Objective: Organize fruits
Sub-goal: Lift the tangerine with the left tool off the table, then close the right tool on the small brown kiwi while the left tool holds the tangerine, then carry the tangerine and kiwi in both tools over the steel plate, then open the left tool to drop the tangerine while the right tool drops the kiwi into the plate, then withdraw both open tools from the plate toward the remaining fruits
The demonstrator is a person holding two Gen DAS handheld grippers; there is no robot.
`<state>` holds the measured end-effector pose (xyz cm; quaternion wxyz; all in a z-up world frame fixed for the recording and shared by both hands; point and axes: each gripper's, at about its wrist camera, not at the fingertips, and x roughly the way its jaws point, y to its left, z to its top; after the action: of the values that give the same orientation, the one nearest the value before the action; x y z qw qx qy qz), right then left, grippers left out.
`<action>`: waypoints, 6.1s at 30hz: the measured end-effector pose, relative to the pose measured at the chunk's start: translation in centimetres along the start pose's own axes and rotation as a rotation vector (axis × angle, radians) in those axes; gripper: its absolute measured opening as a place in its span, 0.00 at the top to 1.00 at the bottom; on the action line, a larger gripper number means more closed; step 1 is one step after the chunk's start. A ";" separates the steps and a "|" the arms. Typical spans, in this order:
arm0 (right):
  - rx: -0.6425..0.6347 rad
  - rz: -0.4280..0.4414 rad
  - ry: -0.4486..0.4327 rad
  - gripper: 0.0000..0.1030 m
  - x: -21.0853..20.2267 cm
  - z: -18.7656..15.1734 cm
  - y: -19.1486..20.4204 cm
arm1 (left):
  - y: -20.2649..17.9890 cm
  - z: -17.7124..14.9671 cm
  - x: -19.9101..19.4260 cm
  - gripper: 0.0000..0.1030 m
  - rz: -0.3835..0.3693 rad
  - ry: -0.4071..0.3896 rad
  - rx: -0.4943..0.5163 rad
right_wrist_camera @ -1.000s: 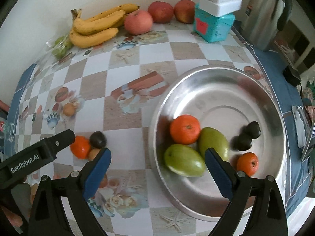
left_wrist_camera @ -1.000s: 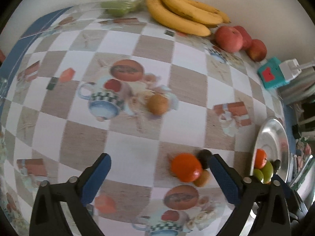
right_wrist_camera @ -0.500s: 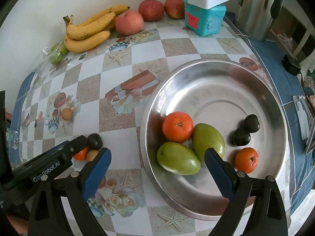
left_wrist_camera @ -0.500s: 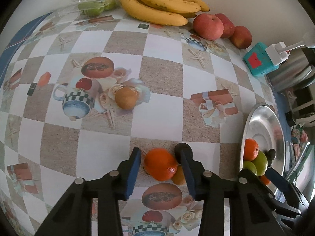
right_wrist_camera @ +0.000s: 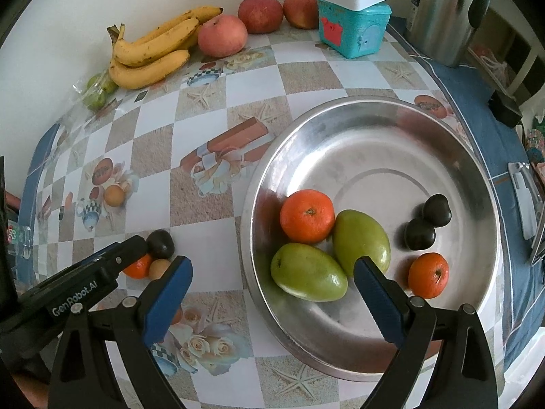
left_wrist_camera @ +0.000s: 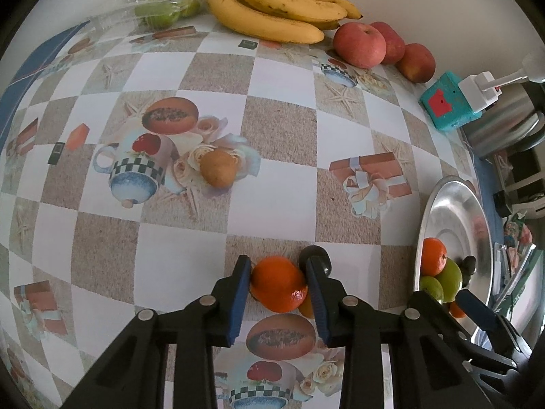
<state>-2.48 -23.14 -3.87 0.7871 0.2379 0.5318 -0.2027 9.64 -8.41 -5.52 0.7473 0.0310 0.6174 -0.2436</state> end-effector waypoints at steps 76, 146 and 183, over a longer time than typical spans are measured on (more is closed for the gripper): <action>-0.273 0.134 0.070 0.75 3.5 -1.8 9.5 | 8.7 0.9 -2.4 0.63 0.094 -0.073 -0.223; 0.343 0.130 -0.054 0.75 0.2 4.5 -13.4 | -18.9 0.2 2.6 0.63 -0.015 -0.122 0.442; 0.231 -0.003 0.010 0.57 -1.4 2.2 -9.9 | -12.0 0.8 -1.3 0.56 0.028 -0.090 0.183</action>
<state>-7.01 -32.28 -3.39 0.7514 0.3274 0.5091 -0.2629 5.42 -18.82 -1.06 0.7715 0.0968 0.5580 -0.2898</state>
